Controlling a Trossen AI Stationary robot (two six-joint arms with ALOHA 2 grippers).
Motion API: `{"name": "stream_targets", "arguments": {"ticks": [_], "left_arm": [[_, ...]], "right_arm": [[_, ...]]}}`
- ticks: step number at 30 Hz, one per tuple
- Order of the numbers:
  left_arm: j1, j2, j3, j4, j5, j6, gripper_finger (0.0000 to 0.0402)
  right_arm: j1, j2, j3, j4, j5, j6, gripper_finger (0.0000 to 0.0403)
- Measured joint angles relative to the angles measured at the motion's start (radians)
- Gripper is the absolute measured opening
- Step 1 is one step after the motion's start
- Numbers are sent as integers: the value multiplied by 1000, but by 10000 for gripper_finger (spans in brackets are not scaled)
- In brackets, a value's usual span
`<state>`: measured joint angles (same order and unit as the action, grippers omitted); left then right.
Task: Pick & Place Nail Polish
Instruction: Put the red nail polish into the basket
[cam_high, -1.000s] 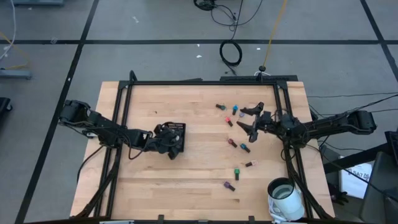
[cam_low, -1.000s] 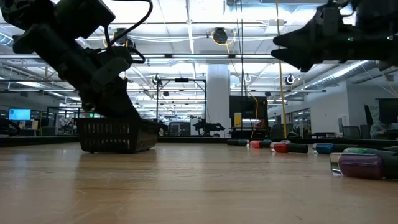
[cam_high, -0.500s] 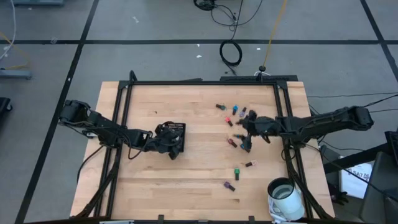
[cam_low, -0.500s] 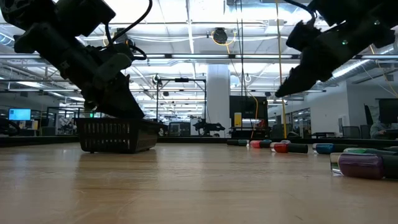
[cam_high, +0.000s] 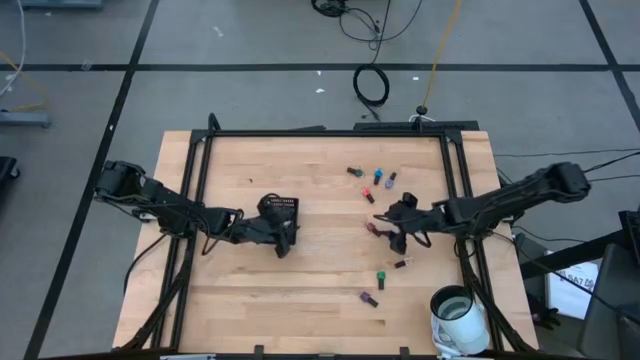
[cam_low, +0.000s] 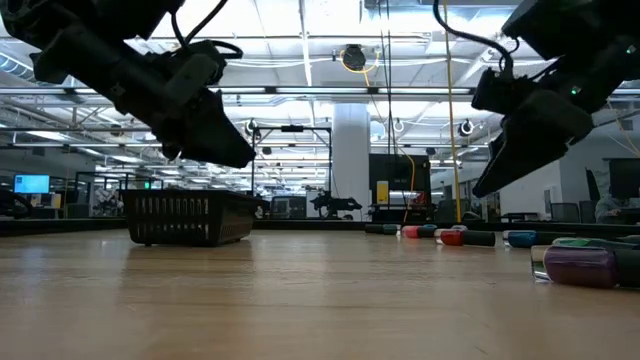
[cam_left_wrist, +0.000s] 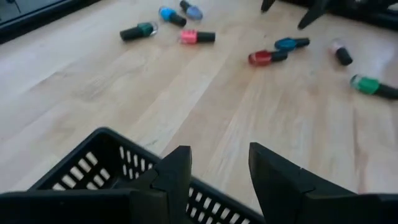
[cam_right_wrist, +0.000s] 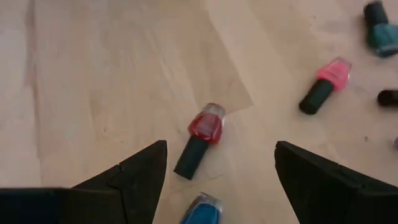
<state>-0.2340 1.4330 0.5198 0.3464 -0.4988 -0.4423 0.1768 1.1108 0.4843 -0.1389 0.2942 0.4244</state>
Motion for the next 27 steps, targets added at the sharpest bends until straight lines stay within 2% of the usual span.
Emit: {"name": "stream_targets", "arguments": {"ticks": [11,16,21,27], "left_arm": [[12,0,0,25,-1,-4,159],[28,0,0,25,0,-5,159],[41,0,0,25,1,-3,159],[67,0,0,25,1,-1,159]], "right_arm": [[9,255,0,166,-10,-11,280],[8,303,1,176,-10,-4,269],[8,315,1,184,-34,9,226],[8,316,1,178,-35,0,151]]}}
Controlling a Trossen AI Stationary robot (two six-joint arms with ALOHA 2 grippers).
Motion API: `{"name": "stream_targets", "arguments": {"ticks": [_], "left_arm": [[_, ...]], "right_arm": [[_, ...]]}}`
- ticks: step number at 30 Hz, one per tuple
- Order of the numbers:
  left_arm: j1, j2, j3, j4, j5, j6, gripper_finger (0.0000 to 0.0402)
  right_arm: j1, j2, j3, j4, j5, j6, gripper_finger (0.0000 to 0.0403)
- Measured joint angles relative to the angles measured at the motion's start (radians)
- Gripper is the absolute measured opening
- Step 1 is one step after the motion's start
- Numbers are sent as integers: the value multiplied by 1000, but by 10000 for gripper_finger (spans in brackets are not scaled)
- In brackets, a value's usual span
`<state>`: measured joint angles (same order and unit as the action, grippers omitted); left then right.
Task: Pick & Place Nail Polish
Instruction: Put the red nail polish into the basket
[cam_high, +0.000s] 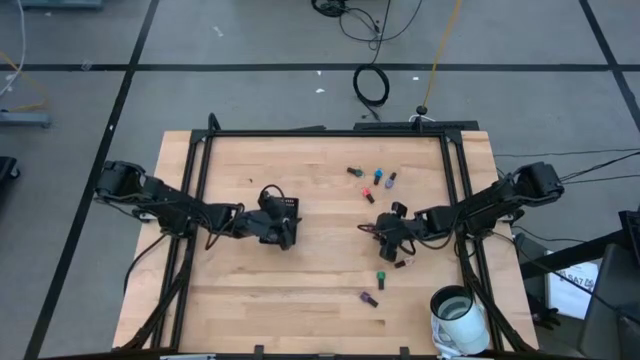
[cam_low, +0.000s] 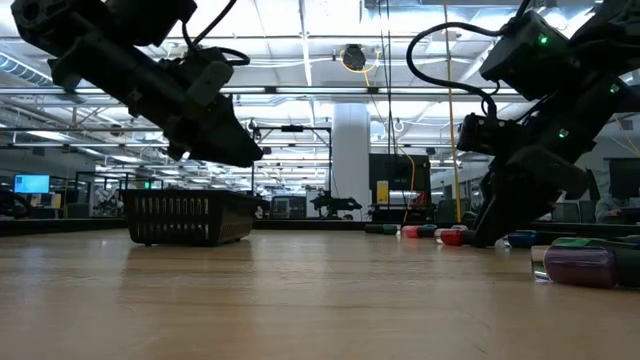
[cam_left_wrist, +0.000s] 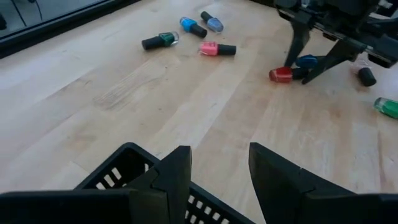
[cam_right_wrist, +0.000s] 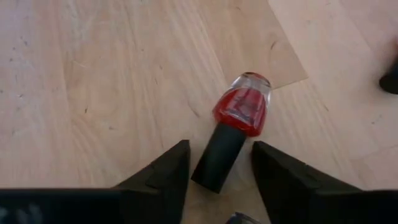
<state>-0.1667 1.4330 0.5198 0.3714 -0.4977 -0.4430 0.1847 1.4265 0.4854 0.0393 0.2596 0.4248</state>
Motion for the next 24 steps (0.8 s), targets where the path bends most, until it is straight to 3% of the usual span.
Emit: {"name": "stream_targets", "arguments": {"ticks": [9,17,24], "left_arm": [[18,0,0,0,0,-5,159],[18,0,0,3,0,-7,159],[21,0,0,162,1,-16,159]], "right_arm": [[-22,0,0,-3,-4,-48,48],[-35,-5,-2,42,0,-216,48],[-35,-52,35,128,151,-505,48]]}}
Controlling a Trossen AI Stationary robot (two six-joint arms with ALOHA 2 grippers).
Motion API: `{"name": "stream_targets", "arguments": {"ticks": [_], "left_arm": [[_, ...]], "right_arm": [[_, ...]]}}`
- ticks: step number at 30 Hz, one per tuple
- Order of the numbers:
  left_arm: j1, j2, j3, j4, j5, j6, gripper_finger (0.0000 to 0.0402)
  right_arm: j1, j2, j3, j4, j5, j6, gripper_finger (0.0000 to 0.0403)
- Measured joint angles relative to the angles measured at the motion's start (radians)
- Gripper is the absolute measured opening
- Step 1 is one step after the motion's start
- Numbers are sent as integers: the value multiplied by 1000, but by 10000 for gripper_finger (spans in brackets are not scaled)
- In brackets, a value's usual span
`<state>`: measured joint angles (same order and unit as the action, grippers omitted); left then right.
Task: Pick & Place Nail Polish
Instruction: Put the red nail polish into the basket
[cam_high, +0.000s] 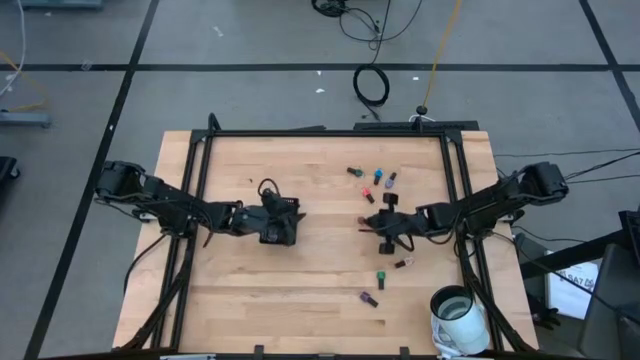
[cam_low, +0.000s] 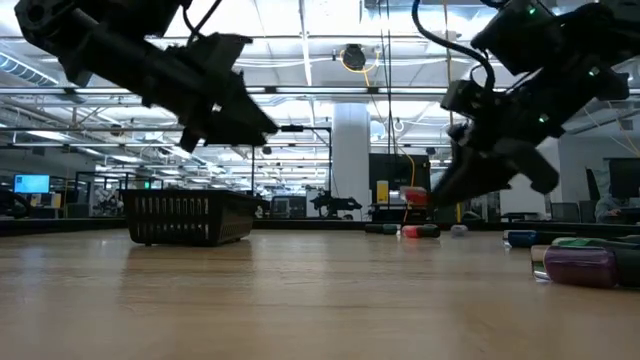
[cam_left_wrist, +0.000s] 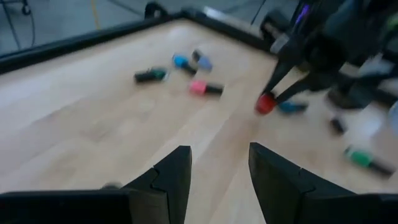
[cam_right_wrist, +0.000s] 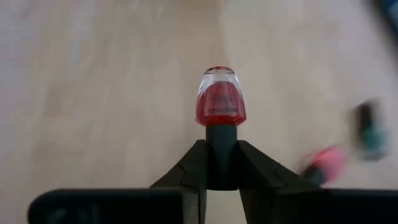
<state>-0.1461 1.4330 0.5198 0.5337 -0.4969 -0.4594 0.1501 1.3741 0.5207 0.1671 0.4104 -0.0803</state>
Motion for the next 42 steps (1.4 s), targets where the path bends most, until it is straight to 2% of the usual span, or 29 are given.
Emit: {"name": "stream_targets", "arguments": {"ticks": [4,9,12,19,24,27,33,36,42], "left_arm": [[13,0,0,97,17,-87,159],[38,0,0,126,127,-182,159],[49,0,0,124,139,-216,159],[78,18,18,131,133,-231,159],[97,109,81,141,154,-204,164],[111,196,142,195,189,-209,192],[137,343,283,199,295,-193,283],[147,399,342,200,315,-190,318],[159,489,440,200,325,-190,352]], "right_arm": [[0,-8,8,121,103,-209,48],[2,-7,9,228,187,-393,48],[2,-8,9,264,199,-468,48],[2,-8,9,303,203,-500,48],[2,-8,9,301,218,-500,48],[2,-8,9,306,218,-489,48],[7,-8,9,302,218,-478,48],[19,-8,9,311,217,-481,48],[28,-9,9,334,218,-486,48]]}}
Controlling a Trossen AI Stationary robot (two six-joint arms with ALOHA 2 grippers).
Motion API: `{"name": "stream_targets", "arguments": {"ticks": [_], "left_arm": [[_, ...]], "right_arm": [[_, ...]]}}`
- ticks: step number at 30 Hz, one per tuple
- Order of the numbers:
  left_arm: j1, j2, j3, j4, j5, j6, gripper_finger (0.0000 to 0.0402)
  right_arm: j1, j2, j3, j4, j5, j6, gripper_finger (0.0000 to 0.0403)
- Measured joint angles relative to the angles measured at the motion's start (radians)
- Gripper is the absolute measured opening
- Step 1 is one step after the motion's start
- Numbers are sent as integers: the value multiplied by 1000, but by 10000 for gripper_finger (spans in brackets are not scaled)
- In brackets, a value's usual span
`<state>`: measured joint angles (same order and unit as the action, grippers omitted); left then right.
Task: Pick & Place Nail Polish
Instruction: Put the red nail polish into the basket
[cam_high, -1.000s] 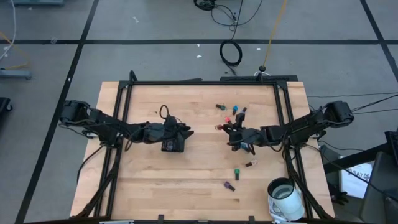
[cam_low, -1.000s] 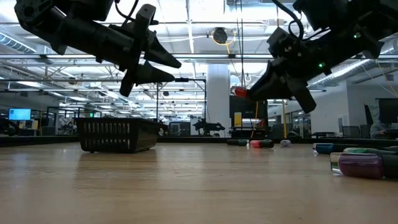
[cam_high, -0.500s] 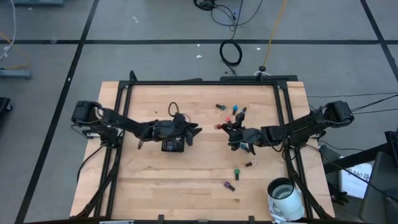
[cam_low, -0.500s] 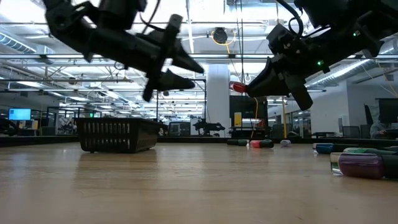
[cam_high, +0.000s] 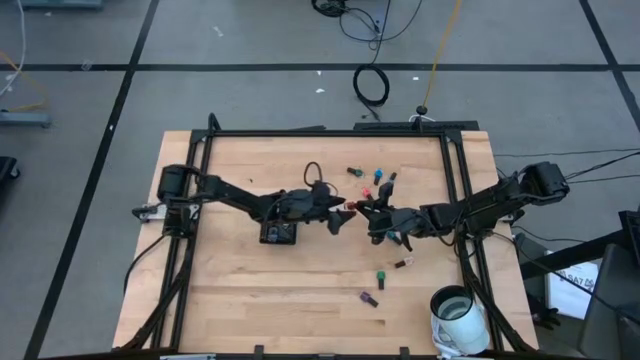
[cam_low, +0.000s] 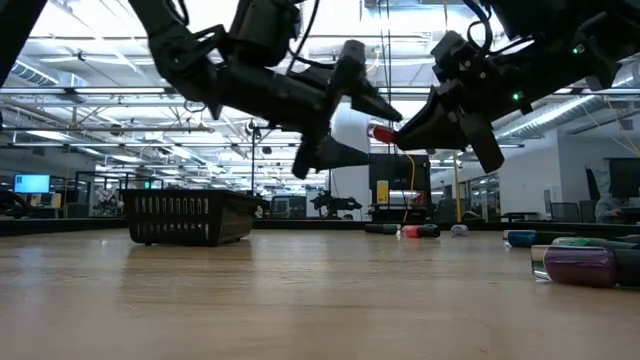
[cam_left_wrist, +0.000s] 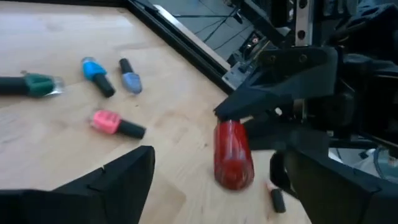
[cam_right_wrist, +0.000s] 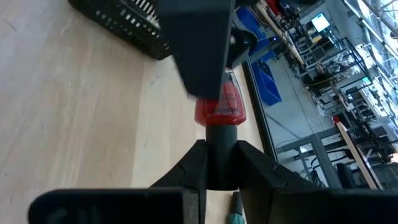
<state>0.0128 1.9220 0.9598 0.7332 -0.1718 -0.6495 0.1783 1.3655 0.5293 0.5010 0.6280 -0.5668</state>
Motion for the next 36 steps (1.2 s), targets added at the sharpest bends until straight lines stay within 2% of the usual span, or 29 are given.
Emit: {"name": "stream_targets", "arguments": {"ticks": [8,21,25,36], "left_arm": [[-2,45,108,-11,71,74,356],[-1,46,112,-65,67,41,349],[-1,46,112,-67,66,38,316],[-1,46,112,-70,37,33,174]], "right_arm": [[0,0,0,-5,1,2,48],[0,0,0,-4,5,3,48],[0,0,0,-4,4,4,48],[0,0,0,-4,4,5,48]]}}
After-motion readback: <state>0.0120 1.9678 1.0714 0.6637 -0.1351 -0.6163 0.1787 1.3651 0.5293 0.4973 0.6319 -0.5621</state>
